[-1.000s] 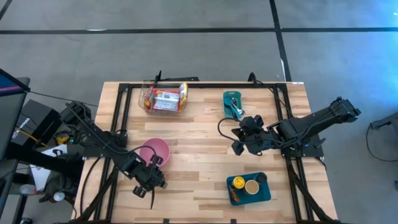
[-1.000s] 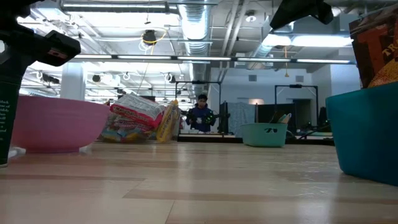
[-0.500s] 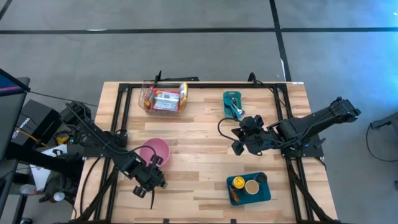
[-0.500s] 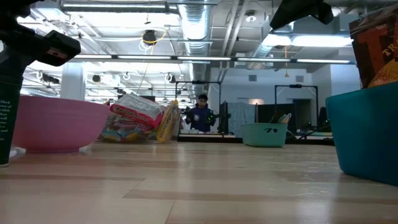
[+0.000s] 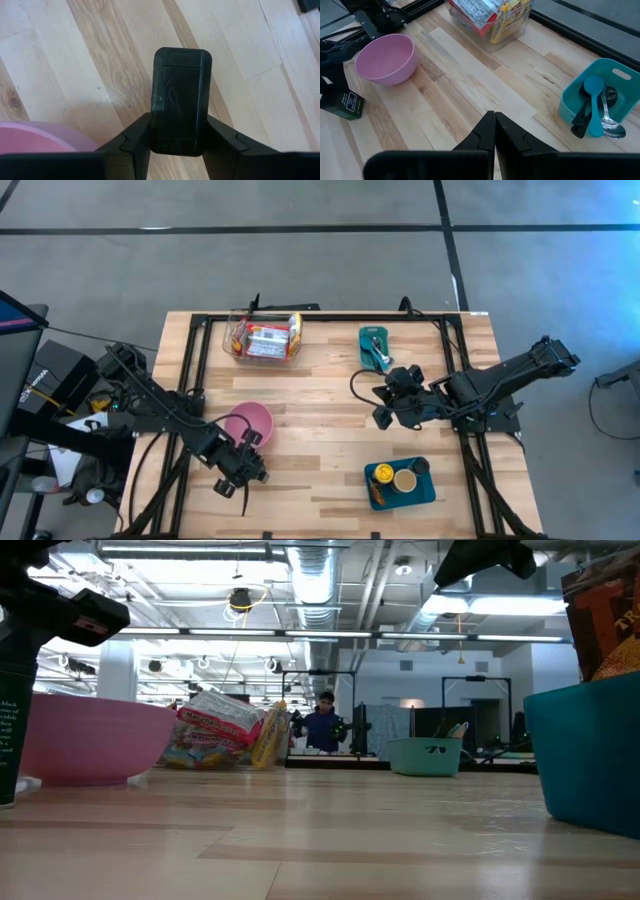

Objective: Pick & Place Food Item
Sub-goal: Put the black seasoning can into the blue bin

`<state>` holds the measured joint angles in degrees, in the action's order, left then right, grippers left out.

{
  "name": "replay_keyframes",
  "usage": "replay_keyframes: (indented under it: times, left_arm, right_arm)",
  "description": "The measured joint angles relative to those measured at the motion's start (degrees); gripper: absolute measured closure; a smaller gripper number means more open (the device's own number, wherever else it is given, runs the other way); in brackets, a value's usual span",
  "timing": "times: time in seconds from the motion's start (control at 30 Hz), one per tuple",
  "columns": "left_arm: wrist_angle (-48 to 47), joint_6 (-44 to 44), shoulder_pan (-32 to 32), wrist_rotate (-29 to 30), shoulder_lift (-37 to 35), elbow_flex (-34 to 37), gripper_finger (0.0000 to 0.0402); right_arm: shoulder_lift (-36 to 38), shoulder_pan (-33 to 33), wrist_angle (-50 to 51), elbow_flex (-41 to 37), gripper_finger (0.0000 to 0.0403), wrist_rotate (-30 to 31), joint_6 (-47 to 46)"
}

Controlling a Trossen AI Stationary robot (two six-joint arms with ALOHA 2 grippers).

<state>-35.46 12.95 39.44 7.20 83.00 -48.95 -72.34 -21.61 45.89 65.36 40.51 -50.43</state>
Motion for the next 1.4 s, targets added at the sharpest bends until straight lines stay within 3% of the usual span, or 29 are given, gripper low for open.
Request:
replay_keyframes:
  times: [0.4,0.77,0.97,1.17,1.4]
  left_arm:
    - [2.20,0.89,0.00,-0.02,0.00,-0.34,0.0270]
    - [1.88,4.60,-2.75,-0.09,-0.02,-8.09,0.0270]
    - [-0.18,11.55,-7.52,-0.22,-0.02,-13.81,0.0270]
    - [-0.14,16.80,-13.71,-3.85,-0.02,-19.35,0.0270]
    - [0.03,19.52,-21.38,-8.27,-0.04,-23.23,0.0270]
  right_arm:
    - [0.00,0.00,0.00,0.00,0.0402,-0.03,0.01]
    - [0.00,0.02,-0.02,0.00,0.0402,-0.88,-0.11]
    - [0.00,1.57,-0.11,0.02,0.0402,-6.91,0.79]
    - [0.01,4.41,-3.32,0.02,0.0402,-13.25,7.84]
    - [0.02,9.14,-10.96,0.02,0.0402,-28.80,18.52]
